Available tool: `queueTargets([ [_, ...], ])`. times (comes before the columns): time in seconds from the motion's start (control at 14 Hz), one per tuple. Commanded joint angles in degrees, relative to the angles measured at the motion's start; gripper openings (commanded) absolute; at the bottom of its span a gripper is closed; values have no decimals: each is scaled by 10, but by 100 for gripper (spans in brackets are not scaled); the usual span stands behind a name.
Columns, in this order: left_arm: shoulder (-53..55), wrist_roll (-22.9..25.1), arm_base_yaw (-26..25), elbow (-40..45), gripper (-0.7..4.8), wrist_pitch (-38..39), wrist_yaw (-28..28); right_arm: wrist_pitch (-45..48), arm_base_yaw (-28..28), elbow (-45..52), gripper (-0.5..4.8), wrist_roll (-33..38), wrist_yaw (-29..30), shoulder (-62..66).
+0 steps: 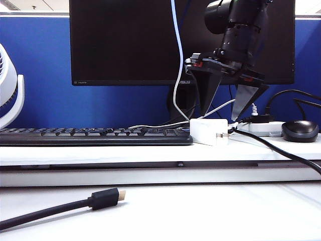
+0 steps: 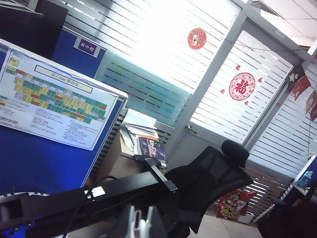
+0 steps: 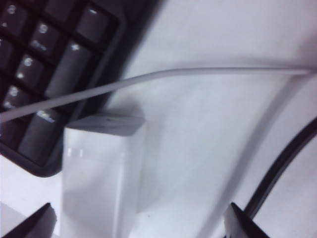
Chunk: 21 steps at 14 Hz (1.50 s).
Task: Pick up the Type-C charging cable and the charging base, insert one end of the Type-C charger into the corresponding slot on the base, and finally place the plugged-in charger back on the table.
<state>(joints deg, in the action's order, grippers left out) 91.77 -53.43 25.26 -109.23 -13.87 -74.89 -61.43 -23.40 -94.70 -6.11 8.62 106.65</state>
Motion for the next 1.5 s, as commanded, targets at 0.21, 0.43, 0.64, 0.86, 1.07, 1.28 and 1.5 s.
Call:
queueTargets([
  [0.21,-2,-1,0,-3,-6,-3,-2,5,-3,-2,435,1,46,-2],
  [0.43,-2,-1,0,-3,-6,-3,-2,3,-8,-2,273,1,47,-1],
  [0.64,-2,-1,0,-3,-6,-3,-2,1,-17,-2,341,1,74,10],
  [0.86,-2,-2,0,-3,-6,-3,-3,-1,-18,-2,182,1,48,19],
  [1.07,-2,-2,0,-3,-6,-3,-6,-13,8,-3,53,-3,205,19],
  [1.28,-2,-4,0,-3,-6,-3,-9,-13,50,-3,54,-1,208,24],
  [1.5,-2,-6,0,-3,-6,-3,-10,-18,52,-3,53,-5,152,57],
])
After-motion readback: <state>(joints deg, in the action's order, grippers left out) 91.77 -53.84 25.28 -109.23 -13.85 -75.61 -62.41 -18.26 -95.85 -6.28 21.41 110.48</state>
